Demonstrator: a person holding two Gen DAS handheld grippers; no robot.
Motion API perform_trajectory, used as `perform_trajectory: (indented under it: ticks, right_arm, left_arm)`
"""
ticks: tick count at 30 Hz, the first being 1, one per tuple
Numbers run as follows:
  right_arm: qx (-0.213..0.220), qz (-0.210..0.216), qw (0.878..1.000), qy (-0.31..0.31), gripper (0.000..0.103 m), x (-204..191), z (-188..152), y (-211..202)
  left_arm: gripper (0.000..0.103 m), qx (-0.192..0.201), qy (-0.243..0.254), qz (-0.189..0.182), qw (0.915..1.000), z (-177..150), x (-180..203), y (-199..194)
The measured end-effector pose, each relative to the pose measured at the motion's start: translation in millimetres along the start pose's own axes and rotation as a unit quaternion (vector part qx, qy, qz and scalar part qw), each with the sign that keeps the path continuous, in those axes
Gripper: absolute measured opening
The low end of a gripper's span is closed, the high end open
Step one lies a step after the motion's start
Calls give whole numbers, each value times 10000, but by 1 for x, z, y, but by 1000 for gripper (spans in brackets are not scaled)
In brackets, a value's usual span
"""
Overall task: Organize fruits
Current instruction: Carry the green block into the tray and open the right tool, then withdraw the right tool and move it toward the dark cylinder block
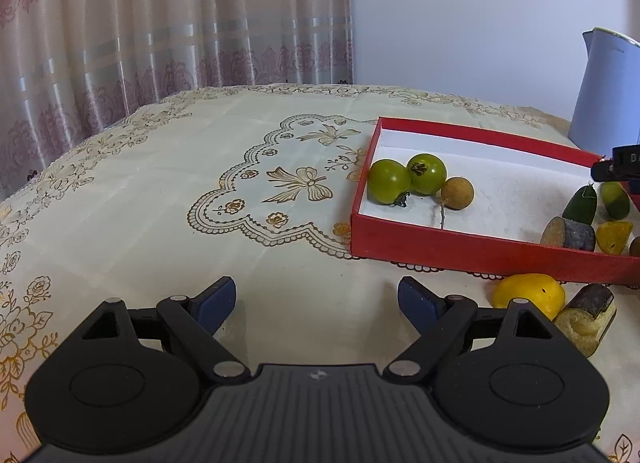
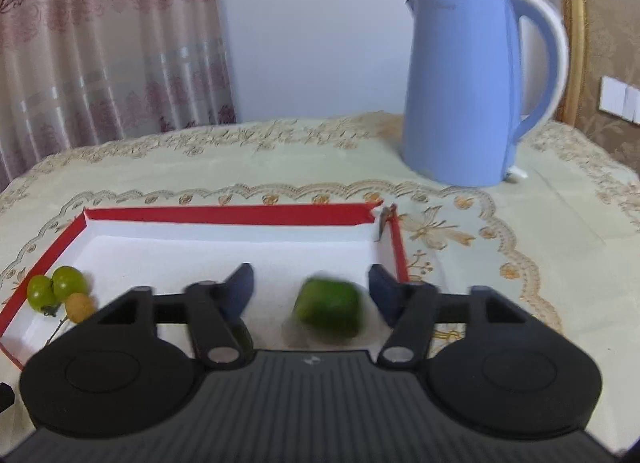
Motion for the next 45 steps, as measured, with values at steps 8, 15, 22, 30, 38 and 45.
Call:
perform_trajectory:
  ticks: [8,15,22,30,38,45]
  right_arm:
    - [633,548,9943,-662,94,-23,-16,-102]
    - [544,1182,9846,-1164,103,-58,-49,-148]
    - [232,1183,9800,-1586,103,-85,-68,-144]
    - [346,858,9818,-1657,103,-86,-72,-146]
    - [188,1113,9766,-1830,87,-93,-72,-135]
    - [-236,1439,9753,-1661,50,-96,-73,-116]
  left_arm:
    - [89,9,68,-35,10000,0,2,0]
    - [89,-36,45,-18,10000,0,1,1]
    - [89,-75,28,29,10000,-1,0,1]
    - [89,42,128,-97,9999,0,4,-2]
    - [89,41,225,-89,9997,0,7,-1]
    - [89,-98,163,-107,9998,-1,5,1]
Point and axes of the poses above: each gripper's, at about its wrist camera, not at the fingertips, and y roughly the way its jaws point, x to its right, z to its top, the point moved 5 cm from there along y, roughly the way its jaws point, and after that the axes turned 11 degrees about x, right-handed, at the moved point
